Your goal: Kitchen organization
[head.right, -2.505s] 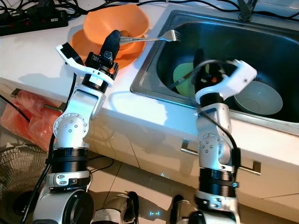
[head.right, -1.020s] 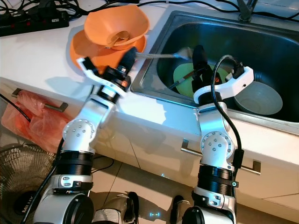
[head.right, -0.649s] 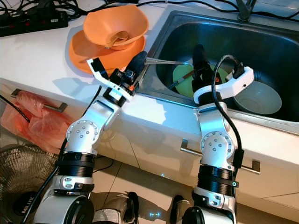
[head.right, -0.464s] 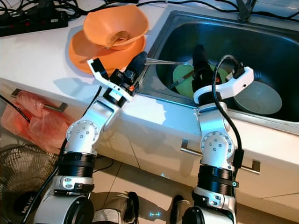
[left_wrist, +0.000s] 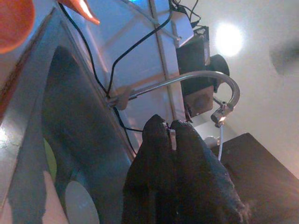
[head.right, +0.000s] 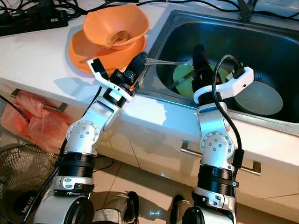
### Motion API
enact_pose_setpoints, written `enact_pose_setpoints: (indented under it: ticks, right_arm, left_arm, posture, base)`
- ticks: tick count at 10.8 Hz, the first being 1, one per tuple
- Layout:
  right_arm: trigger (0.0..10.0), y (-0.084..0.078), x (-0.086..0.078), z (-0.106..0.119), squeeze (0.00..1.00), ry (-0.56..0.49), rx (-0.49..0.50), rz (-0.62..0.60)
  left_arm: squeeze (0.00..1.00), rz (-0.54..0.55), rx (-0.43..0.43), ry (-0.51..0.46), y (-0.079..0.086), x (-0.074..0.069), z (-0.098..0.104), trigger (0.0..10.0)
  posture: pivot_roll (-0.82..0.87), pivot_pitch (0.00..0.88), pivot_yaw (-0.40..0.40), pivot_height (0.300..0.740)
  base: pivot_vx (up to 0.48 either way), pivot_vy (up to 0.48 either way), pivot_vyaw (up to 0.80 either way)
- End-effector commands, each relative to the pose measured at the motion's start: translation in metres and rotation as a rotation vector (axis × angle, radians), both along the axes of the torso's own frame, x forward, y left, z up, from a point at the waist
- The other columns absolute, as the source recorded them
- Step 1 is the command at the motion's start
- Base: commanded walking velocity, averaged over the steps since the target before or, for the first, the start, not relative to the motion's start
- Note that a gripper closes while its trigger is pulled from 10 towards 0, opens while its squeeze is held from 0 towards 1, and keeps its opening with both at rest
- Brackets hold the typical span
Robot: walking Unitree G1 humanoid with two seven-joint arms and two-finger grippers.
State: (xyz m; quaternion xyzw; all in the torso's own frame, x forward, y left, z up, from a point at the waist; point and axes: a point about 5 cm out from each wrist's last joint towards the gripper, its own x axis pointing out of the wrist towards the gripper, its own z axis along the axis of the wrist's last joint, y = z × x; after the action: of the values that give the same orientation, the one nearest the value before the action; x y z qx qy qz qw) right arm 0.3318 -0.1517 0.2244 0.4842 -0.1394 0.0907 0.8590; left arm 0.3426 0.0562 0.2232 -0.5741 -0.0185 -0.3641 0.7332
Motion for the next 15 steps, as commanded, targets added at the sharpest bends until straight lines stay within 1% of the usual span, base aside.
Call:
enact_pose_setpoints:
  ticks: [1, 3, 4, 5, 6, 7, 9, 10, 11, 13, 15]
  right_arm:
    - [10.0, 0.000, -0.001, 0.007, 0.00, -0.018, 0.003, -0.002]
    - [10.0, 0.000, -0.001, 0.007, 0.00, -0.018, 0.003, -0.002]
    - [10.0, 0.001, -0.002, 0.007, 0.00, -0.028, 0.031, 0.013]
    - [10.0, 0.002, -0.002, 0.007, 0.00, -0.032, 0.047, 0.024]
    - [10.0, 0.003, -0.002, 0.007, 0.00, -0.032, 0.046, 0.026]
    - [10.0, 0.003, -0.002, 0.007, 0.00, -0.029, 0.046, 0.026]
    - [10.0, 0.002, -0.002, 0.009, 0.00, -0.035, 0.050, 0.023]
    - [10.0, 0.001, -0.002, 0.012, 0.00, -0.041, 0.058, 0.019]
    - [10.0, 0.001, -0.002, 0.014, 0.00, -0.049, 0.059, 0.020]
    - [10.0, 0.000, -0.002, 0.017, 0.00, -0.057, 0.063, 0.015]
    - [10.0, 0.000, -0.002, 0.017, 0.00, -0.059, 0.067, 0.015]
  left_arm:
    - [0.00, -0.097, -0.146, 0.060, -0.041, -0.017, -0.007, 10.0]
    - [0.00, -0.097, -0.146, 0.060, -0.041, -0.017, -0.007, 10.0]
    - [0.00, -0.131, -0.202, 0.041, -0.045, -0.022, -0.001, 10.0]
    - [0.00, -0.147, -0.245, 0.036, -0.046, -0.024, 0.002, 10.0]
    - [0.00, -0.152, -0.264, 0.029, -0.045, -0.025, 0.004, 10.0]
    - [0.00, -0.161, -0.253, 0.019, -0.046, -0.025, 0.005, 10.0]
    - [0.00, -0.159, -0.237, 0.038, -0.048, -0.025, 0.001, 10.0]
    - [0.00, -0.155, -0.175, 0.050, -0.051, -0.024, -0.003, 10.0]
    - [0.00, -0.157, -0.178, 0.049, -0.052, -0.025, -0.003, 10.0]
    - [0.00, -0.138, -0.134, 0.065, -0.053, -0.023, -0.007, 10.0]
    - [0.00, -0.134, -0.125, 0.065, -0.054, -0.023, -0.007, 10.0]
  posture:
    - [0.07, 0.200, 0.048, 0.740]
    - [0.07, 0.200, 0.048, 0.740]
    - [0.07, 0.194, 0.052, 0.740]
    - [0.07, 0.192, 0.052, 0.740]
    - [0.07, 0.191, 0.051, 0.740]
    - [0.07, 0.189, 0.051, 0.740]
    - [0.07, 0.193, 0.049, 0.740]
    - [0.07, 0.196, 0.049, 0.740]
    - [0.07, 0.197, 0.050, 0.740]
    - [0.07, 0.199, 0.051, 0.740]
    - [0.07, 0.199, 0.051, 0.740]
  base:
    - [0.000, 0.000, 0.00]
    - [0.000, 0.000, 0.00]
    - [0.000, 0.000, 0.00]
    - [0.000, 0.000, 0.00]
    - [0.000, 0.000, 0.00]
    - [0.000, 0.000, 0.00]
    - [0.000, 0.000, 0.00]
    - [0.000, 0.000, 0.00]
    - [0.000, 0.000, 0.00]
    - [0.000, 0.000, 0.00]
    - [0.000, 0.000, 0.00]
